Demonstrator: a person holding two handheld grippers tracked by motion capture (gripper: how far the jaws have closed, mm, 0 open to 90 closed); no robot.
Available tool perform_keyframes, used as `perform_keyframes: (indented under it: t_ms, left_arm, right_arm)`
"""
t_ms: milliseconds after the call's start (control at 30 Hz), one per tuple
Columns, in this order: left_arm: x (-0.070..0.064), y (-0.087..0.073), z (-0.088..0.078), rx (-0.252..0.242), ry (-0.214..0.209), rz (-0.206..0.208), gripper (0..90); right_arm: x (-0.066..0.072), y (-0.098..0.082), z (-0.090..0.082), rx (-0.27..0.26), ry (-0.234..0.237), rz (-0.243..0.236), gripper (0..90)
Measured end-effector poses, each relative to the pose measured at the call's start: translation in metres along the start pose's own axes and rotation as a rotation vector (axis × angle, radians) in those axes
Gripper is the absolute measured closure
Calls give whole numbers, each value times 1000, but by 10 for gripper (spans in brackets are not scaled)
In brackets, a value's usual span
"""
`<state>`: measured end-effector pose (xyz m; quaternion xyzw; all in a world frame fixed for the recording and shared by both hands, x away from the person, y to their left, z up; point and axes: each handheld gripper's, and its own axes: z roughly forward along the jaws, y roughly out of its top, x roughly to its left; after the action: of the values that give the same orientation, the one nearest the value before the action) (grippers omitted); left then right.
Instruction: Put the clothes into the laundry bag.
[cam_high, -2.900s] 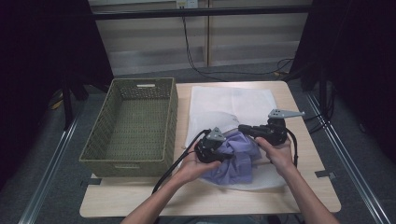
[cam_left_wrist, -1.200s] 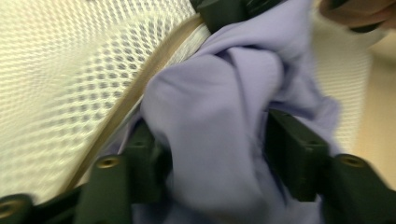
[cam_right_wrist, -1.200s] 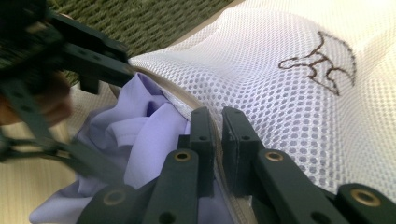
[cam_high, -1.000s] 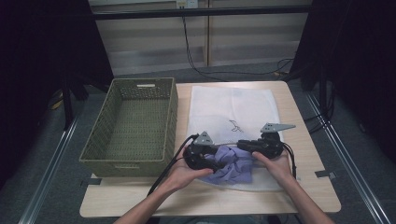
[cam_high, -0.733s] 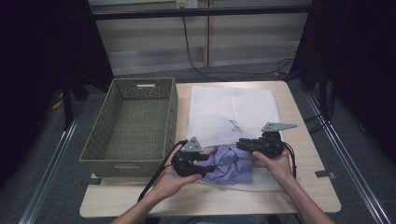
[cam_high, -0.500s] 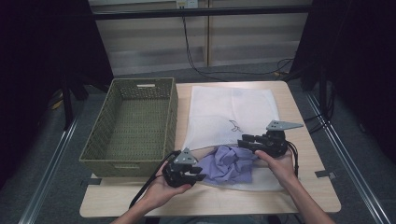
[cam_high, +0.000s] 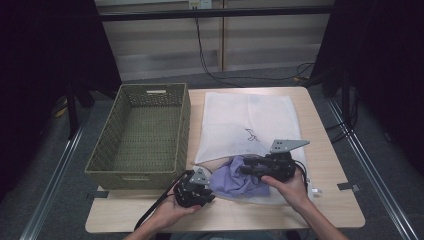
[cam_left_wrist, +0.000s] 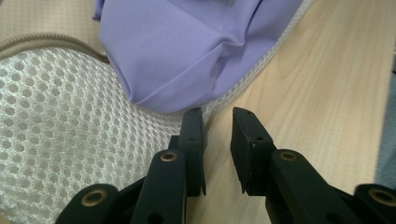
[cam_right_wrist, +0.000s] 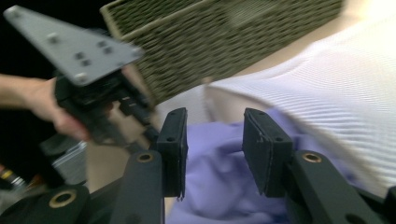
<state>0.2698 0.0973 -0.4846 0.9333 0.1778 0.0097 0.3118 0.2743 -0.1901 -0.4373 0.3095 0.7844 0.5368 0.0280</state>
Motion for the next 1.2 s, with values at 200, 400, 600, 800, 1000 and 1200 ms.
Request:
perform_keyframes:
  t_ms: [200, 400, 600, 800, 1000, 1200]
  left_arm:
    - [1, 2, 2, -8, 3, 2, 741]
    - [0, 3, 3, -5, 1, -7, 759]
    - [-4, 4, 5, -15, -16, -18, 787]
    - [-3, 5, 5, -2, -25, -4, 788]
    - [3, 4, -2, -35, -13, -19, 786]
    - [2, 5, 1, -53, -5, -39, 762]
  right_arm:
    - [14, -4, 28, 109, 96, -25, 600]
    - [12, -17, 53, 188, 72, -25, 571]
    - [10, -30, 73, 258, 44, -43, 542]
    - [9, -37, 79, 266, 29, -55, 528]
    - [8, -43, 78, 254, 9, -73, 615]
    - [4, -41, 78, 270, -37, -53, 845]
